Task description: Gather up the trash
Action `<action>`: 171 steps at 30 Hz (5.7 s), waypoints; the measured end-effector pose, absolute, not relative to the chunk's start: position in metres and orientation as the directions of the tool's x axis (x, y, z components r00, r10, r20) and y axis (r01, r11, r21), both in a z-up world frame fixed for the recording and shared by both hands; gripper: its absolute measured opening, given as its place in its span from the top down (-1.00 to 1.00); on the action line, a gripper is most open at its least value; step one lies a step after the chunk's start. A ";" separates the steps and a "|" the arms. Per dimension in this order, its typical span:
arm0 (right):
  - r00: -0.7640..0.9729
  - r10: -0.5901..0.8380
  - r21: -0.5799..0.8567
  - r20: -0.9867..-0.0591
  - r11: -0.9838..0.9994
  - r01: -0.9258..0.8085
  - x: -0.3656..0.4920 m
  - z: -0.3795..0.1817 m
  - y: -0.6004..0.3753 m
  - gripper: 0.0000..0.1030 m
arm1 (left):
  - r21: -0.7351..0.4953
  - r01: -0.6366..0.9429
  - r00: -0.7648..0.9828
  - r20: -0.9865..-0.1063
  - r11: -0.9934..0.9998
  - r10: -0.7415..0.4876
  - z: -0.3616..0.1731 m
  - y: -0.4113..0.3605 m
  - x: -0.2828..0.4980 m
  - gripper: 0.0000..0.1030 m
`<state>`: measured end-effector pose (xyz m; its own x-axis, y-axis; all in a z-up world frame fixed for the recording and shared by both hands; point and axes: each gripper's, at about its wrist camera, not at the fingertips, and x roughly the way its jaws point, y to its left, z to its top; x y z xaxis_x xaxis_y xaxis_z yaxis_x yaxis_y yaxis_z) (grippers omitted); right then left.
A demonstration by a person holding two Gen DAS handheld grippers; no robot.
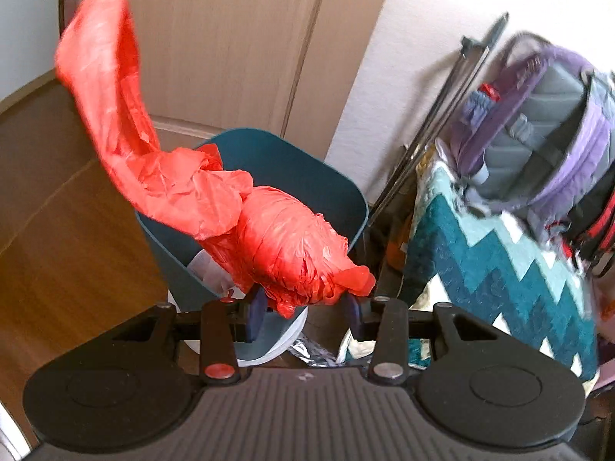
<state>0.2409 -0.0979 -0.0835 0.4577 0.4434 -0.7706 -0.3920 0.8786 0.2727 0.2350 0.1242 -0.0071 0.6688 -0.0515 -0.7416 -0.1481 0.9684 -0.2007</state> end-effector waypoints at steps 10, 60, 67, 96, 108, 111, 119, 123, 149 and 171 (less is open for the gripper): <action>0.122 0.396 0.331 -0.910 0.872 -0.360 0.201 -0.252 -0.112 0.33 | -0.215 -0.104 0.591 -0.799 0.971 -0.114 -0.102 0.068 0.225 0.21; -0.189 0.083 0.205 -0.979 0.501 -0.841 0.067 -0.501 -0.053 0.16 | 0.193 0.092 0.154 -0.972 0.977 0.178 -0.477 0.000 0.348 -0.21; -0.216 0.095 0.232 -0.972 0.538 -0.811 0.082 -0.501 -0.061 0.16 | 0.215 0.042 0.151 -0.967 0.976 0.206 -0.500 -0.002 0.368 -0.21; 0.076 0.256 0.178 -0.964 0.828 -0.532 0.153 -0.289 -0.090 0.17 | 0.111 -0.006 0.207 -0.972 0.994 0.110 -0.267 0.008 0.287 0.28; 0.346 0.355 0.167 -0.869 0.867 -0.469 0.155 -0.131 -0.113 0.18 | -0.027 -0.064 0.446 -0.895 0.998 0.005 -0.105 0.022 0.205 0.27; 0.400 0.369 0.151 -0.839 0.864 -0.479 0.159 -0.099 -0.111 0.18 | -0.037 -0.062 0.500 -0.866 0.997 -0.001 -0.071 0.023 0.192 0.27; 0.532 0.390 0.083 -0.751 0.856 -0.511 0.173 -0.024 -0.090 0.18 | -0.047 -0.064 0.619 -0.785 0.997 0.003 -0.001 0.042 0.178 0.27; 0.583 0.402 0.055 -0.706 0.852 -0.521 0.193 0.008 -0.070 0.18 | -0.058 -0.070 0.659 -0.752 0.996 0.003 0.018 0.057 0.186 0.27; 0.590 0.416 0.034 -0.692 0.836 -0.548 0.370 -0.014 0.068 0.17 | -0.066 -0.215 0.683 -0.723 0.974 0.102 0.009 0.203 0.348 0.25; 0.513 0.388 0.023 -0.766 0.814 -0.581 0.368 -0.060 0.069 0.07 | -0.119 -0.216 0.582 -0.813 0.969 0.030 -0.076 0.192 0.369 -0.19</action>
